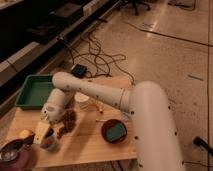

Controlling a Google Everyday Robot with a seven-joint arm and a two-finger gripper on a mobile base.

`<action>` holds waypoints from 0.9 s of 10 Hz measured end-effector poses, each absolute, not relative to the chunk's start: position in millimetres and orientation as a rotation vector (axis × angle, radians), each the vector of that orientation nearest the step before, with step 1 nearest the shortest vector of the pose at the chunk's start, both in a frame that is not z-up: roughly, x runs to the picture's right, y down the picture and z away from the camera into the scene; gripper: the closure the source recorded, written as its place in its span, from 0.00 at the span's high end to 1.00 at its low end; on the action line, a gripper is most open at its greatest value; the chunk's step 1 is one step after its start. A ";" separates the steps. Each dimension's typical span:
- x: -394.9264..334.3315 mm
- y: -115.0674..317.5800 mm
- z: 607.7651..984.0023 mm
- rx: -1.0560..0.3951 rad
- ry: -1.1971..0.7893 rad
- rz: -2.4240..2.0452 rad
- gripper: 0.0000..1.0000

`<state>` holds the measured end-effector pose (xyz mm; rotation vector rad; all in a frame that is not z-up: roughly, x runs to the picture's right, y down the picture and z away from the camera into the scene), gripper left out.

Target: Wipe purple bowl with brush

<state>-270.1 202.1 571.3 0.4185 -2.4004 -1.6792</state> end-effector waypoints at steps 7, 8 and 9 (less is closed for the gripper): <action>-284.9 211.2 609.9 0.397 -2.412 -1.743 0.00; -283.1 212.0 611.2 0.377 -2.404 -1.749 0.00; -279.5 212.3 612.7 0.354 -2.386 -1.759 0.00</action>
